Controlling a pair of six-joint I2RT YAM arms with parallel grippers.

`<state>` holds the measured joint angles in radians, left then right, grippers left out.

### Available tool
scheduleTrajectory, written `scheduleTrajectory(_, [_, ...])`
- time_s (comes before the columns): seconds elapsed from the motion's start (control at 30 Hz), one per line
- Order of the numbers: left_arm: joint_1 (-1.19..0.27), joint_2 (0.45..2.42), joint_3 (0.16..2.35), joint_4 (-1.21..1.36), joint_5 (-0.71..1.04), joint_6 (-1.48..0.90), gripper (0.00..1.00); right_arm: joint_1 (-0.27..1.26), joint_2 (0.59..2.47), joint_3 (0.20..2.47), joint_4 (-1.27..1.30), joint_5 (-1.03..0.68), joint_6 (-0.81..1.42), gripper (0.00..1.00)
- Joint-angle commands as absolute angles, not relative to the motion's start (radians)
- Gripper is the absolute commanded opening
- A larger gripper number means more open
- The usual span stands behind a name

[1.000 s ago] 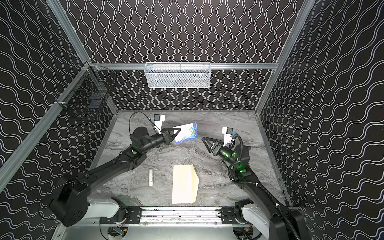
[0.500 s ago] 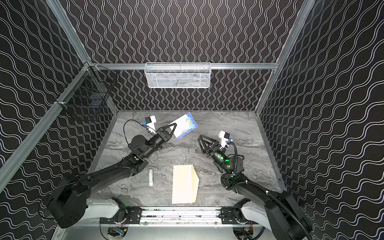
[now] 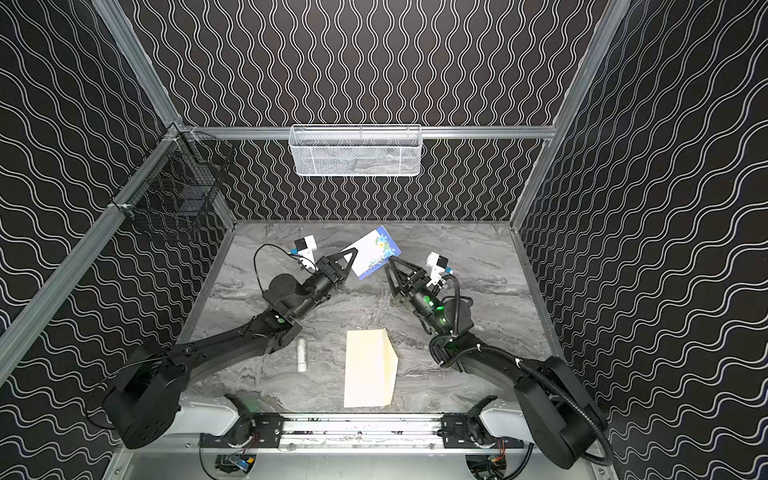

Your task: Place the letter into the envelope and seal it

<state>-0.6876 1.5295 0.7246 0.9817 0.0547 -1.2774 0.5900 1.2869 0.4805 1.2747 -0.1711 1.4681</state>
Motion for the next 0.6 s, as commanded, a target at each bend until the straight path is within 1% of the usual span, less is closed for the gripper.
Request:
scheduleTrajectory(0.0, [-0.69,1.533,0.726,1.063,0.053,-1.285,0.0,0.592,1.318,0.526,1.341,-0.189,1.495,0.6])
scheduleTrajectory(0.1, [-0.692,1.53,0.723,1.061,0.052,-1.285,0.0,0.592,1.336,0.559,1.318,-0.189,1.483,0.54])
scheduleTrajectory(0.2, [-0.692,1.532,0.712,1.08,0.046,-1.297,0.0,0.592,1.353,0.574,1.302,-0.178,1.52,0.47])
scheduleTrajectory(0.3, [-0.695,1.536,0.708,1.096,0.051,-1.306,0.0,0.591,1.379,0.595,1.322,-0.181,1.52,0.34])
scheduleTrajectory(0.33, [-0.696,1.537,0.707,1.1,0.053,-1.303,0.0,0.591,1.381,0.602,1.311,-0.182,1.52,0.33])
scheduleTrajectory(0.4, [-0.699,1.534,0.702,1.104,0.05,-1.305,0.0,0.59,1.382,0.62,1.278,-0.19,1.504,0.26])
scheduleTrajectory(0.47, [-0.699,1.532,0.698,1.104,0.05,-1.308,0.0,0.59,1.382,0.635,1.25,-0.2,1.494,0.23])
scheduleTrajectory(0.5, [-0.701,1.53,0.695,1.1,0.051,-1.311,0.0,0.591,1.383,0.64,1.245,-0.208,1.494,0.19])
scheduleTrajectory(0.57, [-0.703,1.524,0.681,1.107,0.046,-1.305,0.0,0.588,1.386,0.641,1.246,-0.222,1.486,0.09])
